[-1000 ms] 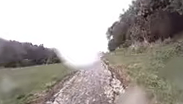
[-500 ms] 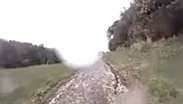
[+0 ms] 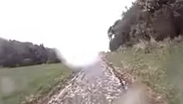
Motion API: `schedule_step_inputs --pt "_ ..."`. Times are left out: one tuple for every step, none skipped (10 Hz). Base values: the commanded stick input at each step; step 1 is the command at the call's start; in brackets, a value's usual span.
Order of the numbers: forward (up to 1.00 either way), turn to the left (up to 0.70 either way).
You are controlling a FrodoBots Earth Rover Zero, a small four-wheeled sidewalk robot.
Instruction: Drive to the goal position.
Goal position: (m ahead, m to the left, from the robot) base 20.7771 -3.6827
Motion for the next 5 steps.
schedule_step_inputs --pt "0.85 0.0" --pt "0.85 0.0" --pt "0.85 0.0" --pt "0.85 0.0" --pt "0.85 0.0"
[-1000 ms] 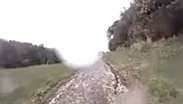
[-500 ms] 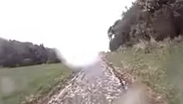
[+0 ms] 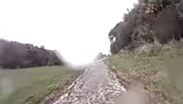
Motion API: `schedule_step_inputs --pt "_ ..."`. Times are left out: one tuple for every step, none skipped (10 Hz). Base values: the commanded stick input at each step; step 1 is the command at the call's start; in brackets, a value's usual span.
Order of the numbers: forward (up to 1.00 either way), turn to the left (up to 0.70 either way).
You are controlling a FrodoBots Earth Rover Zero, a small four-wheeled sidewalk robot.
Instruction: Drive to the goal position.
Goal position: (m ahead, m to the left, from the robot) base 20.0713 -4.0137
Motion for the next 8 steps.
schedule_step_inputs --pt "0.85 0.0" --pt "0.85 0.0" --pt "0.85 0.0" --pt "0.85 0.0" --pt "0.85 0.0" --pt "0.85 0.0" --pt "0.85 -0.29" --pt "0.85 -0.32"
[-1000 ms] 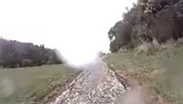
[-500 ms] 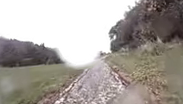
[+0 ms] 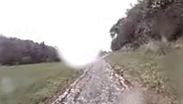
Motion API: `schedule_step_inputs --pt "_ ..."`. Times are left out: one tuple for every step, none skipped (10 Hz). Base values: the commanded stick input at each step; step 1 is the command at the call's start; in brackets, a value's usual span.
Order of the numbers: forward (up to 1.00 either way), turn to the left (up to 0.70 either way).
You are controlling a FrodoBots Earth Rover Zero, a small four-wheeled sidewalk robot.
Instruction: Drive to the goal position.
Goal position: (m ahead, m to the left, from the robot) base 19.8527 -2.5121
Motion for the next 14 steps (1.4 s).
schedule_step_inputs --pt "0.85 -0.34" --pt "0.85 -0.34" --pt "0.85 -0.08" --pt "0.85 -0.04" --pt "0.85 -0.01" --pt "0.85 0.0" --pt "0.85 0.0" --pt "0.85 0.0" --pt "0.85 0.0" --pt "0.85 0.0" --pt "0.85 0.0" --pt "0.85 0.0" --pt "0.85 0.0" --pt "0.85 0.0"
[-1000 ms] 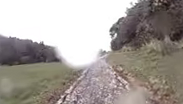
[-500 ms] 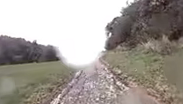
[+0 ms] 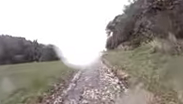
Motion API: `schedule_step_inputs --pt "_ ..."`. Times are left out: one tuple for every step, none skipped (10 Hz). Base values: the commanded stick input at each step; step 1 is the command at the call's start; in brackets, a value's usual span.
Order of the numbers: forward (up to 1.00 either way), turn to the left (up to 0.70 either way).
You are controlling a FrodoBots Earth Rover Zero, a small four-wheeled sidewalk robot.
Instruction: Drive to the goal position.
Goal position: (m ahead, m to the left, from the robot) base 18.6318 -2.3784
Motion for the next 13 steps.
schedule_step_inputs --pt "0.85 -0.21" --pt "0.85 -0.29" --pt "0.85 -0.3" --pt "0.85 -0.2" --pt "0.85 0.0" --pt "0.85 0.0" --pt "0.85 0.0" --pt "0.85 0.0" --pt "0.85 0.0" --pt "0.85 -0.04" --pt "0.85 -0.08" --pt "0.85 -0.34" --pt "0.85 -0.34"
